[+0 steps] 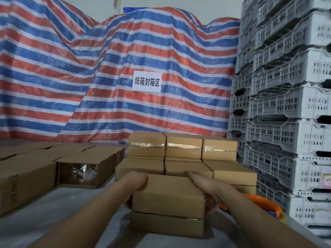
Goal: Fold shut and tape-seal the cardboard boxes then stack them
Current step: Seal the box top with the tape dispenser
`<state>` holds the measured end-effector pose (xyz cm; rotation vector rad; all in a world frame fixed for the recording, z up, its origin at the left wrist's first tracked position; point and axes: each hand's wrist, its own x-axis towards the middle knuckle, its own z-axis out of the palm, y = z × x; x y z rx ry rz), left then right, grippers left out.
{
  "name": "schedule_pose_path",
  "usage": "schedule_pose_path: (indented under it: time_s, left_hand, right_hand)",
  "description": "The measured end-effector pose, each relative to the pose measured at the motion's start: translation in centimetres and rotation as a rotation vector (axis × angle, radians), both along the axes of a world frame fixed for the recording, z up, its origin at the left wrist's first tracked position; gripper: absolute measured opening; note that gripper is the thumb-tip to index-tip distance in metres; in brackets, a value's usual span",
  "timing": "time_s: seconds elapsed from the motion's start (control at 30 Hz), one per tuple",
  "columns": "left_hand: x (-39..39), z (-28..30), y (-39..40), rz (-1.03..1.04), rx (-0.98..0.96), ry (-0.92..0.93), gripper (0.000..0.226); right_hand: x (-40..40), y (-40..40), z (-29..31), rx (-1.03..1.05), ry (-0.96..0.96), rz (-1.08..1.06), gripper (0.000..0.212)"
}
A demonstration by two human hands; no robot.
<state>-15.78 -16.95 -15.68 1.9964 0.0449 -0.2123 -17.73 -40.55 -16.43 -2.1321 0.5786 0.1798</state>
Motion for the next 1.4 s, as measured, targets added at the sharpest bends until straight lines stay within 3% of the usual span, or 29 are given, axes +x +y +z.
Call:
schedule_pose_path:
  time_s: [0.07,0.17,0.3,0.47,0.6,0.73,0.9,1.2,1.4]
  left_hand:
    - [-0.3,0.2,0.3,-0.017,0.044,0.021,0.049]
    - [-1.2,-0.3,1.8,-0.087,-0.038,0.080,0.054]
    - [-2.9,-2.2,2.7,-0.119,-0.338,0.093,0.041]
    - [-4.5,-4.8,0.4,0.080,-0.617,0.058,0.061]
    - [-5.0,-4.1,-0.3,0.175,-0.627,-0.010,0.062]
    - [-4.2,-0.2,0.8,0.152,-0.591,-0.273,0.034]
    - [0.7,5.6,2.4,0.151,-0.620,-0.312,0.058]
    - [10.7,7.3,3.0,0.224,-0.552,-0.381,0.039]
    - [15.5,5.2,3.0,0.191,-0.560,-0.294,0.046]
  right_hand:
    - [-0.6,0.0,-0.3,0.056,-0.076,-0.046,0.081]
    - [-2.5,0.6,-1.5,0.262,-0.274,-0.114,0.071]
    - [-5.4,2.4,-3.8,0.572,-0.356,-0.202,0.066]
    - [-6.9,5.0,-4.4,0.801,-0.508,-0.279,0.040]
    - [-6.6,5.1,-4.0,0.823,-0.597,-0.289,0.033]
    - [-4.6,5.2,-1.6,0.796,-0.686,-0.249,0.045]
    - [0.4,6.7,4.6,0.731,-0.854,-0.097,0.043]
    - [10.1,8.7,7.1,0.748,-0.735,-0.084,0.059]
    - [14.0,8.6,5.5,0.783,-0.640,-0.060,0.064]
